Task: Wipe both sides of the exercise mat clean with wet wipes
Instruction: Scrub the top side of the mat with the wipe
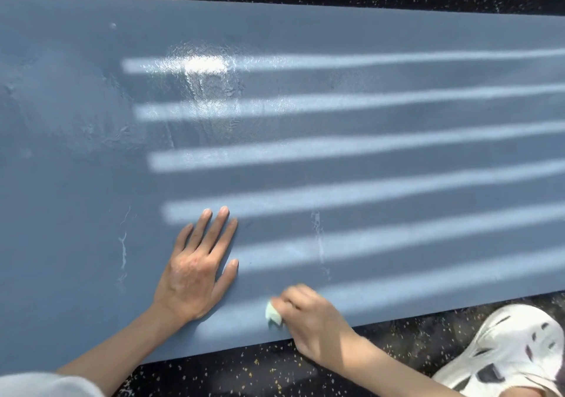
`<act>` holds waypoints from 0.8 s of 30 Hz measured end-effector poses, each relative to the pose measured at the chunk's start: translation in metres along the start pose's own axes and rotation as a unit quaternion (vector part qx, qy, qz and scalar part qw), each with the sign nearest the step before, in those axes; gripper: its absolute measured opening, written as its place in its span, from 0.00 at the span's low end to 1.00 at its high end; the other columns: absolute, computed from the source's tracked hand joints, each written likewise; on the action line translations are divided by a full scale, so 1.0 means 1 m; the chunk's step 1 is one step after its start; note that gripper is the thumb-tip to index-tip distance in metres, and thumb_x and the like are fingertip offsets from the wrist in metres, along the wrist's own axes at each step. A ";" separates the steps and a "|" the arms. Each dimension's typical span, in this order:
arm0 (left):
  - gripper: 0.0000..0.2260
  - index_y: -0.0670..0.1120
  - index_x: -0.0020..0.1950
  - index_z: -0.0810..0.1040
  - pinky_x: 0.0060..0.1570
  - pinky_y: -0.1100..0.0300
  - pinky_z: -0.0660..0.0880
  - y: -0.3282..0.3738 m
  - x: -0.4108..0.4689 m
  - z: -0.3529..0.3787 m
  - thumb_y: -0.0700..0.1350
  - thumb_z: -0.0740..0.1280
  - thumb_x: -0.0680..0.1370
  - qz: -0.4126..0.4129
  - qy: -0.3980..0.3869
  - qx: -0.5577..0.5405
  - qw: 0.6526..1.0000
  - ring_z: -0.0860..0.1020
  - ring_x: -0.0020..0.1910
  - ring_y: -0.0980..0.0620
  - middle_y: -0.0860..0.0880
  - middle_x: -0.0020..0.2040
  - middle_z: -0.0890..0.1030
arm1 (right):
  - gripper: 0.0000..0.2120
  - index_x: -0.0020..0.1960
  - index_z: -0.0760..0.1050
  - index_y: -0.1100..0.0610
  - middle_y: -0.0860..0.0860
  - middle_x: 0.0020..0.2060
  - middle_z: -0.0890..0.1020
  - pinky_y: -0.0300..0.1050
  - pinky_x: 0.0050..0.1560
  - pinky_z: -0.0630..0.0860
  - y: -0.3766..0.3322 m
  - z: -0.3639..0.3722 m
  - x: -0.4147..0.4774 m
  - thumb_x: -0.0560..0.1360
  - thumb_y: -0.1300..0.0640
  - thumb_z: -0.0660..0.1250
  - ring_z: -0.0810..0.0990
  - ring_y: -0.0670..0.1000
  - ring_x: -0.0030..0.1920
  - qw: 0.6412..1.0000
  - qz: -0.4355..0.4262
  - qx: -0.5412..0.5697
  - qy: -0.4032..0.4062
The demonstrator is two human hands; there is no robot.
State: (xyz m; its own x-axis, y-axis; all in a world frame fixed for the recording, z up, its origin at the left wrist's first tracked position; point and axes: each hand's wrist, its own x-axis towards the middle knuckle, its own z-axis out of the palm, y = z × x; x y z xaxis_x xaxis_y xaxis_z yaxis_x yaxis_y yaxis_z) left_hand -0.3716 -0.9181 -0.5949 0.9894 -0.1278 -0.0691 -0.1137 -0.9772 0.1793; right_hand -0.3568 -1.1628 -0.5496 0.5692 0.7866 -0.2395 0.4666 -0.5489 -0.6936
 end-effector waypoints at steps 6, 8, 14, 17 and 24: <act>0.28 0.42 0.76 0.66 0.72 0.44 0.60 0.000 0.000 -0.002 0.53 0.56 0.79 0.003 0.004 -0.006 1.000 0.61 0.77 0.41 0.44 0.78 0.62 | 0.12 0.47 0.73 0.55 0.49 0.41 0.70 0.44 0.33 0.67 0.008 0.000 0.003 0.68 0.68 0.60 0.67 0.50 0.40 0.999 0.005 -0.032 0.002; 0.28 0.42 0.76 0.66 0.72 0.44 0.60 0.001 0.000 -0.002 0.53 0.56 0.79 0.000 0.002 -0.010 1.000 0.61 0.77 0.41 0.44 0.78 0.62 | 0.10 0.48 0.72 0.58 0.48 0.41 0.67 0.48 0.33 0.68 0.007 0.006 -0.010 0.69 0.69 0.61 0.65 0.50 0.40 1.000 0.007 -0.009 -0.008; 0.28 0.42 0.77 0.65 0.72 0.44 0.60 0.002 0.000 -0.001 0.53 0.56 0.79 0.000 0.006 -0.002 1.000 0.61 0.77 0.41 0.44 0.78 0.62 | 0.11 0.47 0.73 0.54 0.50 0.41 0.72 0.43 0.35 0.68 0.018 -0.008 -0.002 0.69 0.66 0.60 0.68 0.50 0.40 0.999 -0.008 -0.049 -0.002; 0.28 0.43 0.77 0.64 0.73 0.45 0.59 0.003 0.000 0.001 0.53 0.56 0.79 -0.004 0.007 0.000 1.000 0.60 0.77 0.42 0.44 0.78 0.62 | 0.13 0.48 0.70 0.54 0.49 0.41 0.68 0.41 0.31 0.63 0.021 -0.002 -0.013 0.67 0.67 0.62 0.66 0.49 0.39 0.998 -0.016 -0.053 -0.013; 0.28 0.42 0.76 0.66 0.72 0.45 0.60 0.004 0.001 -0.004 0.53 0.56 0.79 -0.005 -0.005 0.009 1.000 0.60 0.77 0.42 0.44 0.78 0.62 | 0.12 0.43 0.74 0.54 0.49 0.38 0.71 0.39 0.32 0.66 0.034 -0.022 -0.002 0.63 0.68 0.67 0.68 0.49 0.38 0.996 0.010 -0.079 0.038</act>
State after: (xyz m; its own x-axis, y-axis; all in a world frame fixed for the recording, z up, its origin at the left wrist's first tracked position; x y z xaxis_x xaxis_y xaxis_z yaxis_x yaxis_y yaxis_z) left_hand -0.3708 -0.9214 -0.5900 0.9894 -0.1205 -0.0806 -0.1064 -0.9812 0.1611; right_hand -0.3272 -1.1888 -0.5581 0.6254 0.7553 -0.1960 0.5525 -0.6060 -0.5723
